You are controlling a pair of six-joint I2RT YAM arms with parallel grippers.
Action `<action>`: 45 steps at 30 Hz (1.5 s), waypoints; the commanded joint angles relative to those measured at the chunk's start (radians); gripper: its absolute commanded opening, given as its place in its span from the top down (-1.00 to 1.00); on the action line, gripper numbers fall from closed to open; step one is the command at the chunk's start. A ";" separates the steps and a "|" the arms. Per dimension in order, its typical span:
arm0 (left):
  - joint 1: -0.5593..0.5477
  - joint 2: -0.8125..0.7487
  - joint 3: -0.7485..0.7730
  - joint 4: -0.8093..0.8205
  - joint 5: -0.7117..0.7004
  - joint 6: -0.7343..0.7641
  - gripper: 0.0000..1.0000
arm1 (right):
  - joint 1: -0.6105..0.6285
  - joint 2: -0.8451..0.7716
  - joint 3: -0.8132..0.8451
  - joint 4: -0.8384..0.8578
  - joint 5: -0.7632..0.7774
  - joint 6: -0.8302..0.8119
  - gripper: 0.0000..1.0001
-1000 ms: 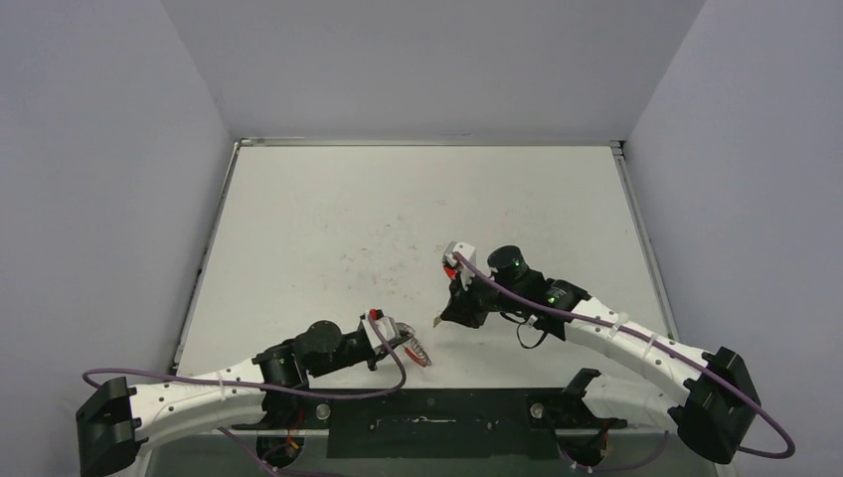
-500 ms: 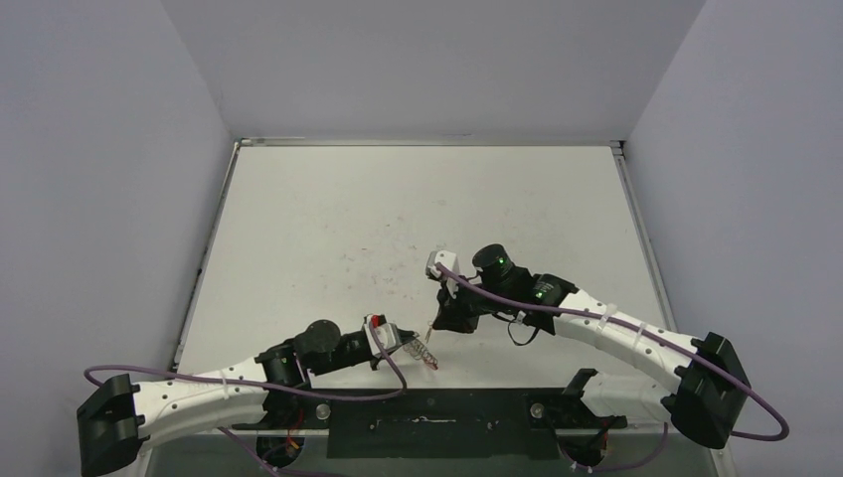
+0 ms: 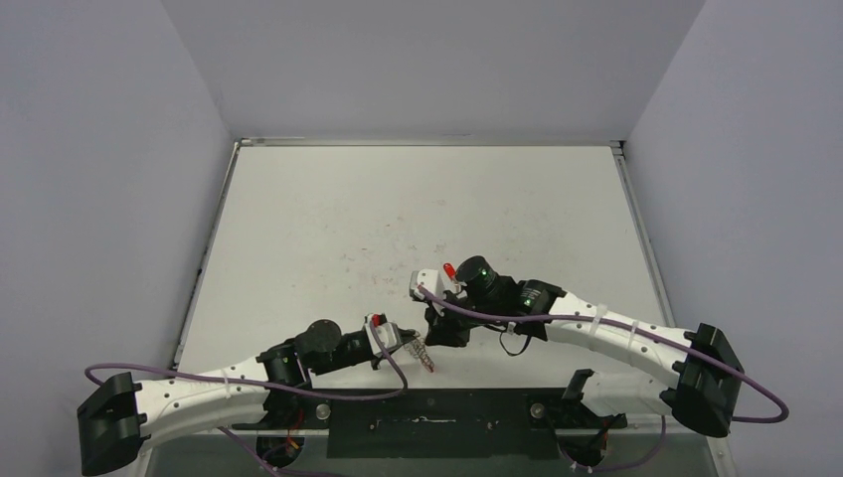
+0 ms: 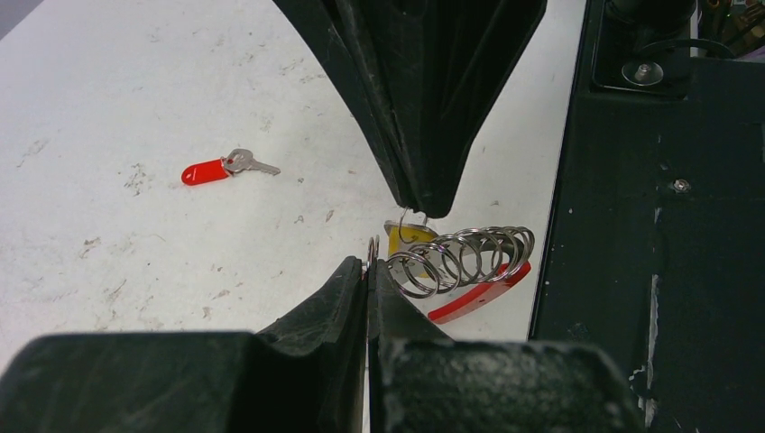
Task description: Put the keys on the keyring
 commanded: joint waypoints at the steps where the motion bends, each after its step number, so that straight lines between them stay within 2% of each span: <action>1: -0.004 0.005 0.048 0.075 0.004 -0.017 1.00 | 0.029 0.004 0.061 0.007 0.071 -0.019 1.00; 9: -0.004 0.020 0.046 0.085 0.027 -0.022 1.00 | 0.069 -0.008 0.072 0.018 0.192 0.010 1.00; 24: -0.005 0.025 0.046 0.095 0.031 -0.026 1.00 | 0.131 0.037 0.109 0.009 0.260 0.000 1.00; 45: -0.005 0.015 0.042 0.095 0.032 -0.033 1.00 | 0.142 0.018 0.078 -0.015 0.483 0.030 1.00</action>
